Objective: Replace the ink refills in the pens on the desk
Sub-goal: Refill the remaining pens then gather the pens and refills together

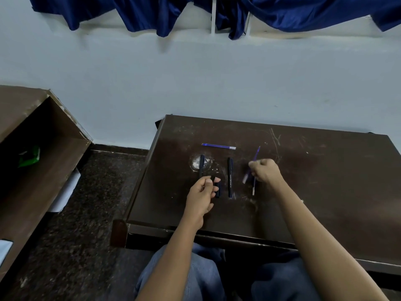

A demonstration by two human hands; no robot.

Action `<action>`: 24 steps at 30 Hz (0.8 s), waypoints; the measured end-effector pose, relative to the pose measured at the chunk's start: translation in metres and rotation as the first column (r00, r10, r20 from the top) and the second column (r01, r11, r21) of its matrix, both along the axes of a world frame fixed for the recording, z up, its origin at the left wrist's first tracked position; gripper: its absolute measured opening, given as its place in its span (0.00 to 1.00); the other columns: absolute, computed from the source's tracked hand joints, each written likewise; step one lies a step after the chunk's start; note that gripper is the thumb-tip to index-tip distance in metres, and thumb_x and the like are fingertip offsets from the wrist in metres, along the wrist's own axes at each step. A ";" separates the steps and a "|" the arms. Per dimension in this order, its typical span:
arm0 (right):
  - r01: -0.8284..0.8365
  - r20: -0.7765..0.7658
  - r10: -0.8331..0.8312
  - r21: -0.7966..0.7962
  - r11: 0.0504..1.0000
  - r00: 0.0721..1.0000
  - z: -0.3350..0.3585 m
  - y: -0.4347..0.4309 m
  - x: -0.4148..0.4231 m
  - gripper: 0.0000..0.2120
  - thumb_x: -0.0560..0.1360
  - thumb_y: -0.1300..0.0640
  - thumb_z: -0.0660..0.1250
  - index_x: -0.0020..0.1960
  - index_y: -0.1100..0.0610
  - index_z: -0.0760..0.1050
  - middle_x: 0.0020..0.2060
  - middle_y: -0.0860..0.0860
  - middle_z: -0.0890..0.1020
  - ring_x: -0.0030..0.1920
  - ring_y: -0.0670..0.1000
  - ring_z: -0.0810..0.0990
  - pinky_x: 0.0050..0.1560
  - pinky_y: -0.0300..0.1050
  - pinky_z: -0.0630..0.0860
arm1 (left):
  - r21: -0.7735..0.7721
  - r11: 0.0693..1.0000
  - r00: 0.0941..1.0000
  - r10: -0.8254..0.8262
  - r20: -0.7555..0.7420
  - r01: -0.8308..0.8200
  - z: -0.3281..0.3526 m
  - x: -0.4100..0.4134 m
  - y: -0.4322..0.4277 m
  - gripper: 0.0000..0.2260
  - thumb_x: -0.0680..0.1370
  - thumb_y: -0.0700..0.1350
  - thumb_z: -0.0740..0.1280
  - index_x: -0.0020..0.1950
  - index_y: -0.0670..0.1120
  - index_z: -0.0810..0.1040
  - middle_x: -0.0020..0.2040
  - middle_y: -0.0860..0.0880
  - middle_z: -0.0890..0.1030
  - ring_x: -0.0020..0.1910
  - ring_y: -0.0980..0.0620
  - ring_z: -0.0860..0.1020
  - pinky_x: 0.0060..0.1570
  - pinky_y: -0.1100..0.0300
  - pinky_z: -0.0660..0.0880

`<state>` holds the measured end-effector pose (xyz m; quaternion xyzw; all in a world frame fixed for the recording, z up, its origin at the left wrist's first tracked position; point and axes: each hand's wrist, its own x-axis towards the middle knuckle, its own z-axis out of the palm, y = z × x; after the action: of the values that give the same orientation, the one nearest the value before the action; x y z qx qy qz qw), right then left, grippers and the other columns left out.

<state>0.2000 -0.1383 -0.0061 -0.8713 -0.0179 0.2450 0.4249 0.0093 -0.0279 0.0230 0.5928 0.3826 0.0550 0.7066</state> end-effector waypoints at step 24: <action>-0.302 0.239 0.203 0.522 0.798 0.950 0.064 0.035 -0.075 0.05 0.77 0.65 0.62 0.46 0.60 0.75 0.36 0.58 0.82 0.37 0.51 0.80 0.40 0.42 0.78 | 0.111 0.993 0.997 0.018 0.071 -0.026 0.008 -0.010 0.002 0.12 0.82 0.46 0.57 0.52 0.54 0.80 0.45 0.55 0.78 0.39 0.61 0.73 0.33 0.69 0.67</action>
<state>0.1248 -0.1029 0.0583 -0.7187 -0.2404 0.2082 0.6183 -0.0007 -0.0256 0.0314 0.6251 0.3603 0.1048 0.6845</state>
